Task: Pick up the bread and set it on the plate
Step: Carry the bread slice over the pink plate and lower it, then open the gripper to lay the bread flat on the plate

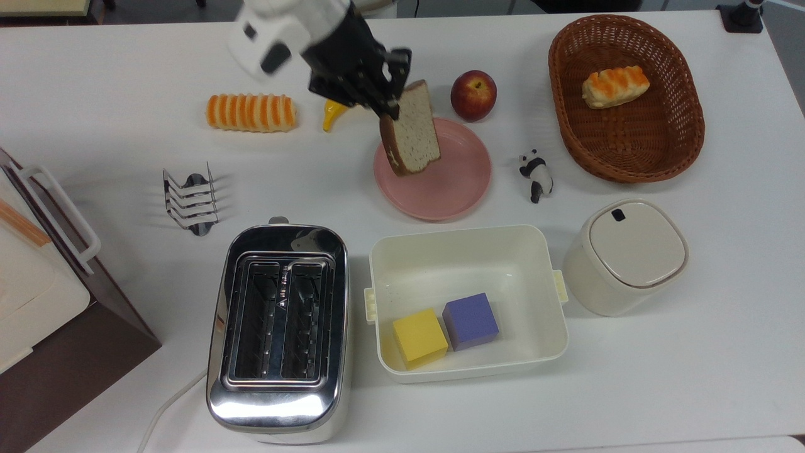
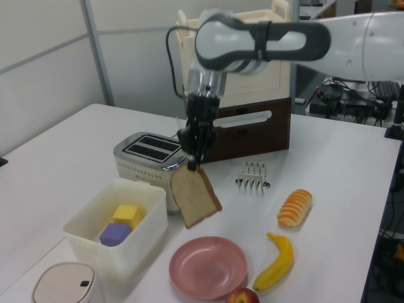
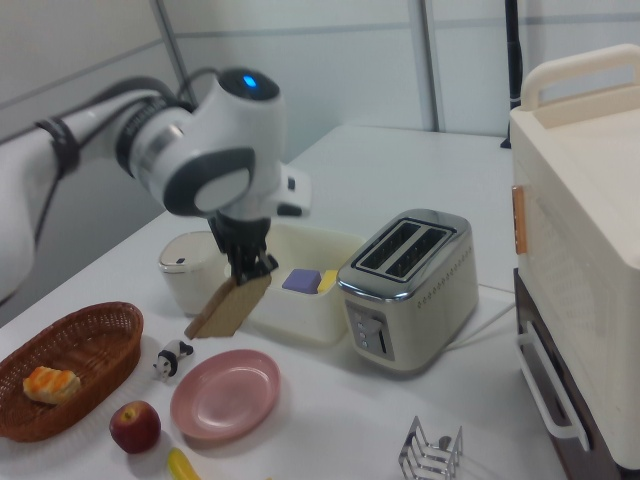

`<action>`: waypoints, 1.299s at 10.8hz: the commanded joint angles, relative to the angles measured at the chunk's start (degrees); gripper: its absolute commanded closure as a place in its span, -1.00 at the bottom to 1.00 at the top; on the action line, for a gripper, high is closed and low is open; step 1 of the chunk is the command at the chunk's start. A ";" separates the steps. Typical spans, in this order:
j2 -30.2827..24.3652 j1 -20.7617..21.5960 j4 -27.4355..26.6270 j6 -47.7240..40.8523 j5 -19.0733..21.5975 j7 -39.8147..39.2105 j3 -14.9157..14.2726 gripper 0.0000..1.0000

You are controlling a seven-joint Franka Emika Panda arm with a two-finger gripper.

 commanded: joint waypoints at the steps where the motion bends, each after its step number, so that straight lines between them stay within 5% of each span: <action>1: 4.85 3.07 -0.91 0.06 2.62 3.15 -1.41 1.00; 6: 6.98 5.89 -5.38 0.33 2.44 3.68 -1.41 1.00; 7: 7.50 6.07 -5.83 0.41 2.35 4.03 -1.24 0.61; 8: 8.37 6.85 -5.83 0.33 2.00 4.21 -1.32 -0.67; 9: 8.73 7.47 -5.57 0.59 0.52 4.47 -1.33 -1.00; 14: 5.05 7.39 -1.71 0.32 -23.80 3.78 -1.41 -1.00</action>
